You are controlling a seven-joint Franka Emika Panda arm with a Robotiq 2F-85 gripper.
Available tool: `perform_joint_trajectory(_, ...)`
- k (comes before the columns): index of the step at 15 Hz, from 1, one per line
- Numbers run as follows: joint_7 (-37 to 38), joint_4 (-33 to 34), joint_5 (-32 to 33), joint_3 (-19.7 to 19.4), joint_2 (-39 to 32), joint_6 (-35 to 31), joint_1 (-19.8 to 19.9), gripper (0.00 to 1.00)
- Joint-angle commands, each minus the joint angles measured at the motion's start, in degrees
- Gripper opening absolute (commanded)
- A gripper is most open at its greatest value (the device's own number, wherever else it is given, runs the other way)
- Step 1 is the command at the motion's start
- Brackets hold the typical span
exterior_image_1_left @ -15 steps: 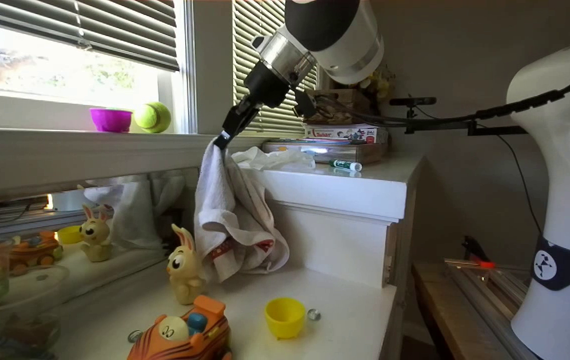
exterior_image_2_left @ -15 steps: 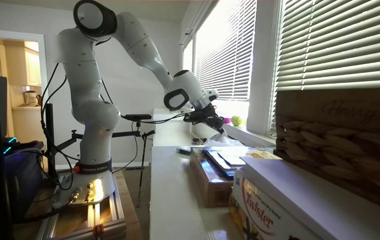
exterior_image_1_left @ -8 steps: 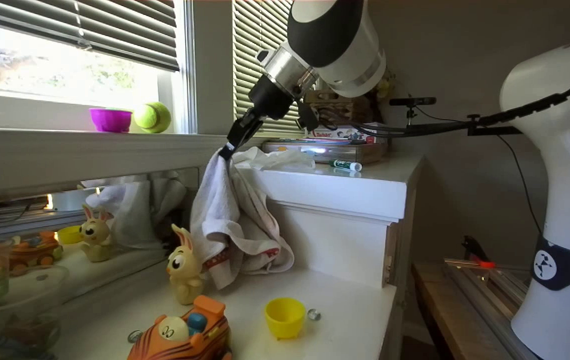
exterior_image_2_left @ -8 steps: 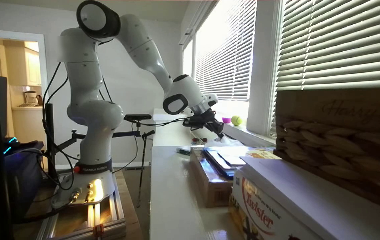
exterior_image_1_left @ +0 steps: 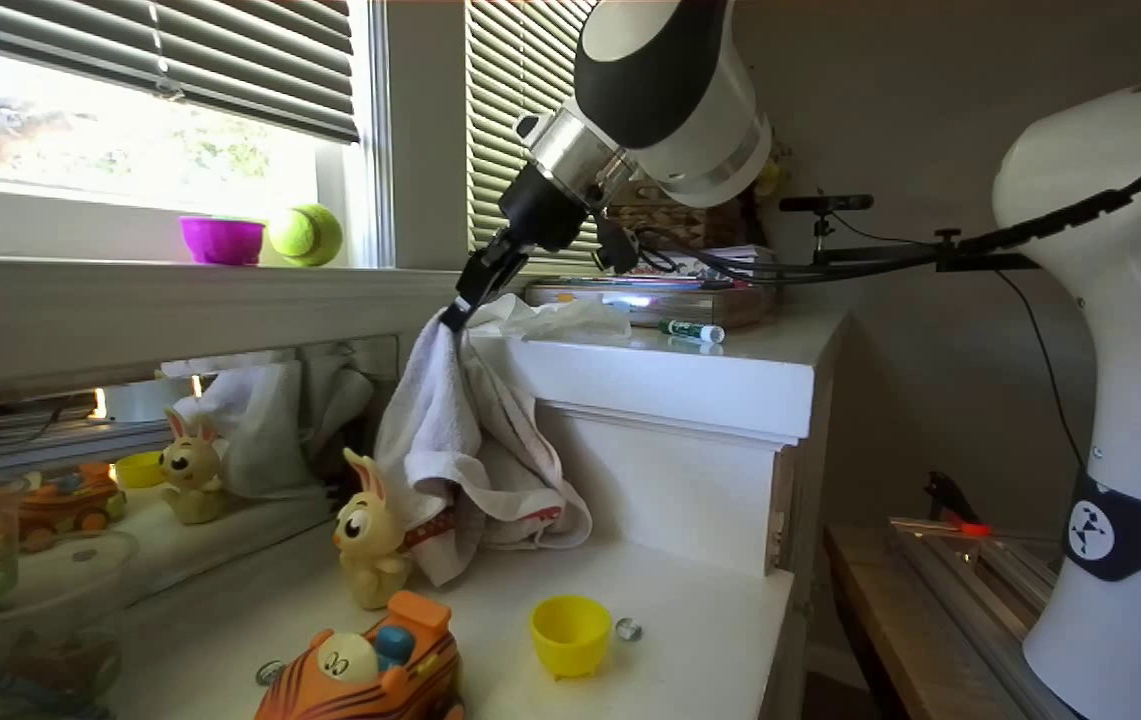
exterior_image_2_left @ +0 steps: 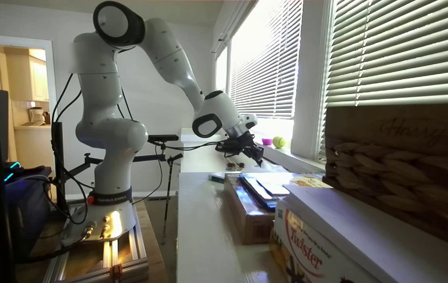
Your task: Use the white and red towel to wipe the mirror then place it back on the box.
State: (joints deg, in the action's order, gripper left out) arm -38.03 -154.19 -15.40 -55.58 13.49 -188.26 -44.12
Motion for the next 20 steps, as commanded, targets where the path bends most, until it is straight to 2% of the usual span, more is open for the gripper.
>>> perform_joint_trajectory(1, 0.0, 0.0, 0.0, 0.0, 0.0, 0.0, 0.0, 0.03)
perform_joint_trajectory(8, 5.4, 1.7, -2.4, -0.4, -5.6, -6.5, -2.2, 0.01)
perform_joint_trajectory(13, 12.1, 4.2, -3.0, -0.4, -14.8, -15.7, -3.0, 0.01)
perform_joint_trajectory(14, 19.2, 4.3, 3.5, 11.2, -17.0, -15.1, 10.0, 0.01)
perform_joint_trajectory(15, 16.1, 5.3, -1.5, 2.6, -17.0, -14.8, -0.9, 0.01)
perform_joint_trajectory(16, 18.2, 6.1, -1.1, 5.1, -18.5, -14.5, 1.2, 0.01)
perform_joint_trajectory(20, 22.3, 9.3, 0.4, 7.6, -23.7, -14.7, 1.7, 0.01)
